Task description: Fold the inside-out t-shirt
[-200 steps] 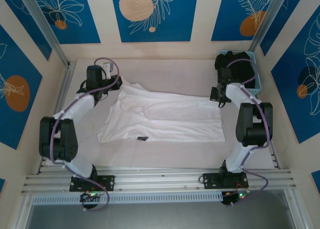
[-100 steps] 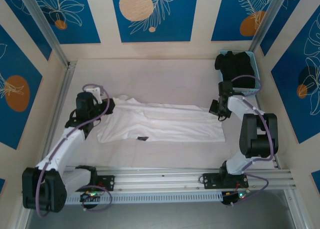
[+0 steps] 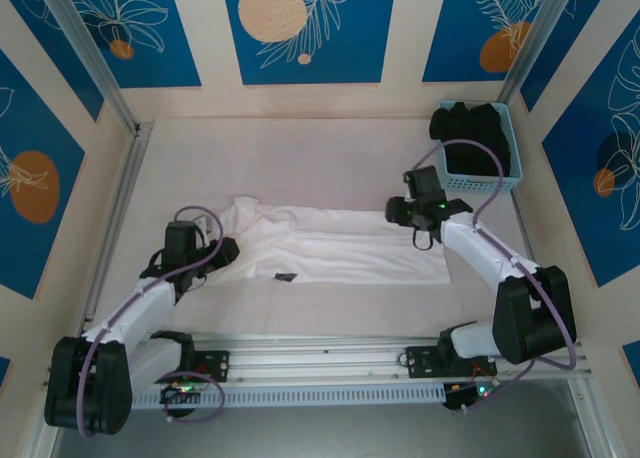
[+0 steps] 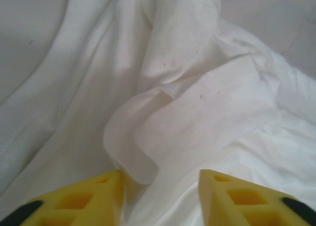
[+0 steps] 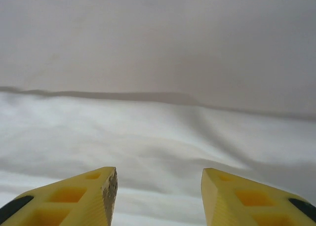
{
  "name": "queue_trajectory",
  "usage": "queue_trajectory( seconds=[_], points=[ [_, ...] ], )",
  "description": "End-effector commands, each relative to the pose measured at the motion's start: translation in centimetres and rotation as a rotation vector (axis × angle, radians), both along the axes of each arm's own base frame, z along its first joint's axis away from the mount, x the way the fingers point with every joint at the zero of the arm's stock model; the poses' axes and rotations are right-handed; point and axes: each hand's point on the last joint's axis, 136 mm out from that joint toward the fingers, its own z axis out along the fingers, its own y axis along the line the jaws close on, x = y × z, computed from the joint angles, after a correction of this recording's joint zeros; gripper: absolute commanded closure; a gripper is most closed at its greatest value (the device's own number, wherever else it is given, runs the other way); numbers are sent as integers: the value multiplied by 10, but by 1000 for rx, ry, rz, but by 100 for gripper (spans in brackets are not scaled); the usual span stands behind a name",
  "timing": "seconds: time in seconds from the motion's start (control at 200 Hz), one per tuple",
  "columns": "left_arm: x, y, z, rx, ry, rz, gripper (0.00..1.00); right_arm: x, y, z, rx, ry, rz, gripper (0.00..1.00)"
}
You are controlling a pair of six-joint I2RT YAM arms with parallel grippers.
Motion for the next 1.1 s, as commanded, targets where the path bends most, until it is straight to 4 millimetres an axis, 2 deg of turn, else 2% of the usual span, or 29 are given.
queue_trajectory(
  seconds=[0.0,0.05,0.105,0.19,0.28,0.385,0.535,0.7,0.825,0.925,1.095],
  points=[
    [15,2,29,58,-121,3,51,9,70,10,116,-52,237,50],
    [24,-6,40,86,-158,-36,50,9,110,12,172,-63,347,50],
    [33,-15,42,94,-147,-72,49,8,155,11,214,-70,455,49],
    [50,-5,41,143,-110,-13,48,10,214,8,228,-80,579,48],
    [73,0,47,154,-149,24,47,12,260,0,236,-103,674,47],
    [99,-12,41,77,-111,-14,47,15,293,-12,263,-93,742,46],
    [129,-31,34,-22,-100,-52,47,18,318,-31,283,-48,787,46],
    [149,-17,1,69,-13,9,48,19,334,-55,283,7,805,50],
    [156,-11,-15,102,19,27,54,18,339,-56,291,13,821,69],
    [159,-3,-24,112,32,50,67,15,339,-51,296,14,833,86],
    [161,14,-28,93,37,103,87,1,329,-32,322,-8,852,98]
  ],
)
